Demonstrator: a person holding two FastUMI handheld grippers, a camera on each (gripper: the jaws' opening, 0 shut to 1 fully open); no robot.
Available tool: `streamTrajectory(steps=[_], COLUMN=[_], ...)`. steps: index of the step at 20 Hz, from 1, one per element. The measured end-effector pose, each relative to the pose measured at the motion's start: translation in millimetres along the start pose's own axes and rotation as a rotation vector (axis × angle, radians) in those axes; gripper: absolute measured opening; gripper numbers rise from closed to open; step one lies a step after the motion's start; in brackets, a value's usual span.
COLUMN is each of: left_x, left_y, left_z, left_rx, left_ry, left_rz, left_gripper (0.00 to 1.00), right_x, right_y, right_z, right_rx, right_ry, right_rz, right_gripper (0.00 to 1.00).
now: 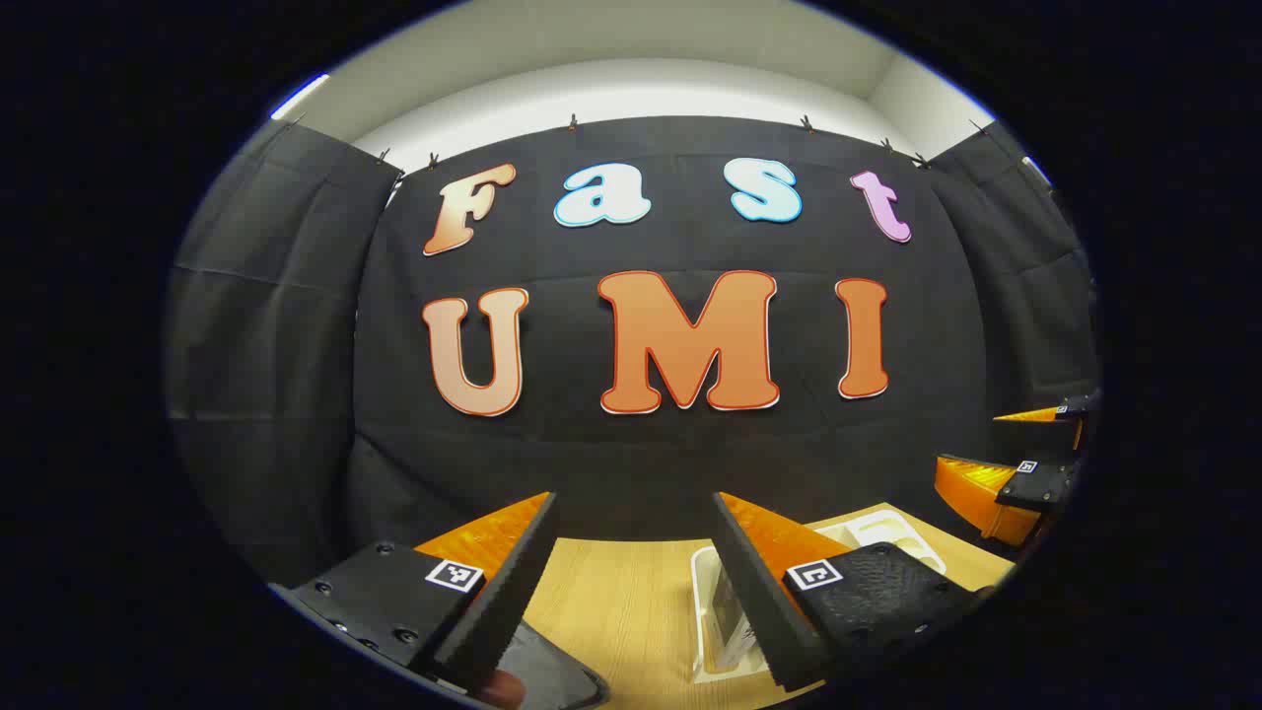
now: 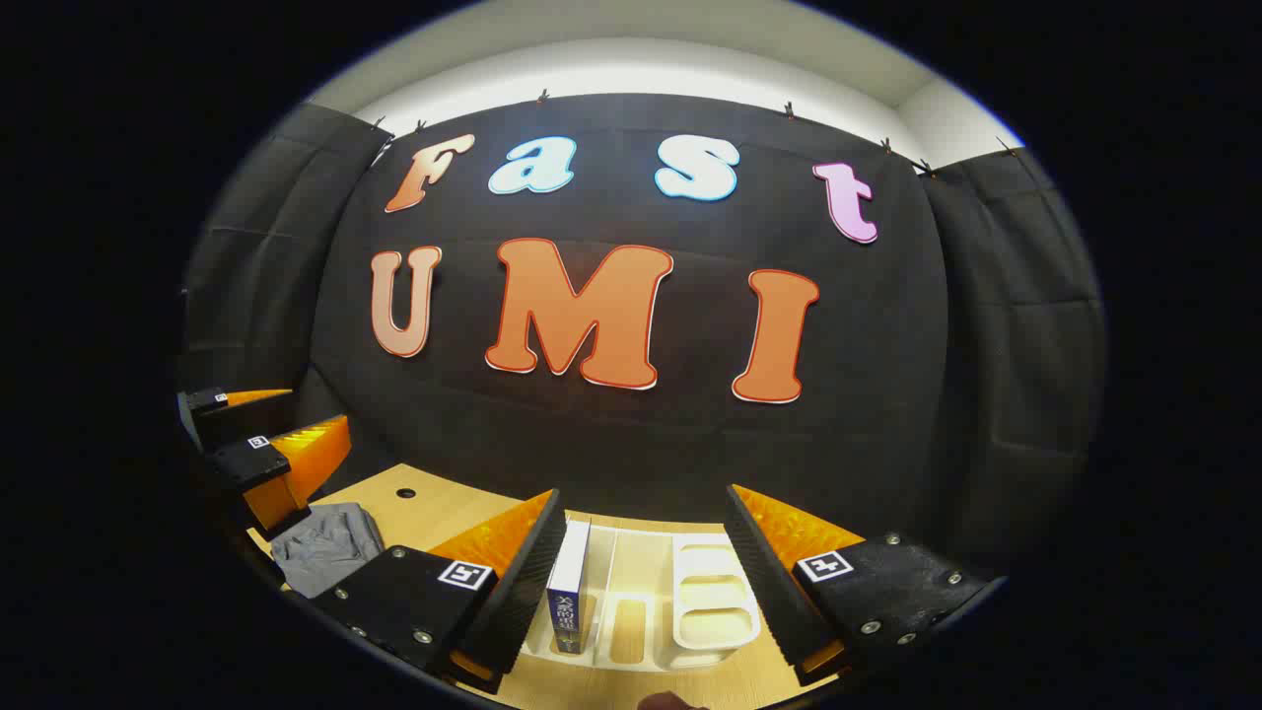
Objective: Open the schoolbag, grab two books from the bookshelf and put them into the schoolbag.
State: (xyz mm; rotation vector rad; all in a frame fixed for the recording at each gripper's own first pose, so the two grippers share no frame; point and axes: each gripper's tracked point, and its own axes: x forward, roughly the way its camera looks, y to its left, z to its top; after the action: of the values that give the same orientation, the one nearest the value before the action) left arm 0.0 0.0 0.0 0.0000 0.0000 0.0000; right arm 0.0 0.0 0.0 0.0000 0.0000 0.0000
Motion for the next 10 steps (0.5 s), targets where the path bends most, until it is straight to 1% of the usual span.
streamTrajectory(steps=[2, 4, 5, 6, 9, 10], left_x=[-0.7, 0.7, 2.2, 5.6, 11.5, 13.5], left_y=[-0.7, -5.3, -9.4, -10.5, -14.8, -18.2], left_z=[-5.4, -8.6, -9.4, -9.9, -13.7, -14.8], left_rx=[0.003, 0.003, 0.003, 0.007, -0.004, -0.007], left_ry=[0.004, 0.011, 0.011, 0.016, 0.019, 0.024], left_rz=[0.028, 0.032, 0.022, 0.019, -0.009, -0.022], left_gripper=[0.96, 0.96, 0.99, 0.96, 0.96, 0.96], right_x=[4.4, 6.3, 8.2, 9.7, 14.4, 16.1], right_y=[0.6, 0.1, -1.5, -2.8, -2.2, -4.9], right_z=[-2.1, -6.2, -6.6, -7.2, -8.2, -8.3], right_rx=[0.016, 0.008, -0.002, -0.006, 0.012, 0.018], right_ry=[-0.008, -0.005, -0.002, 0.0, 0.005, 0.005], right_rz=[0.027, 0.046, 0.042, 0.038, 0.012, -0.01], right_gripper=[0.96, 0.96, 0.96, 0.96, 0.96, 0.96])
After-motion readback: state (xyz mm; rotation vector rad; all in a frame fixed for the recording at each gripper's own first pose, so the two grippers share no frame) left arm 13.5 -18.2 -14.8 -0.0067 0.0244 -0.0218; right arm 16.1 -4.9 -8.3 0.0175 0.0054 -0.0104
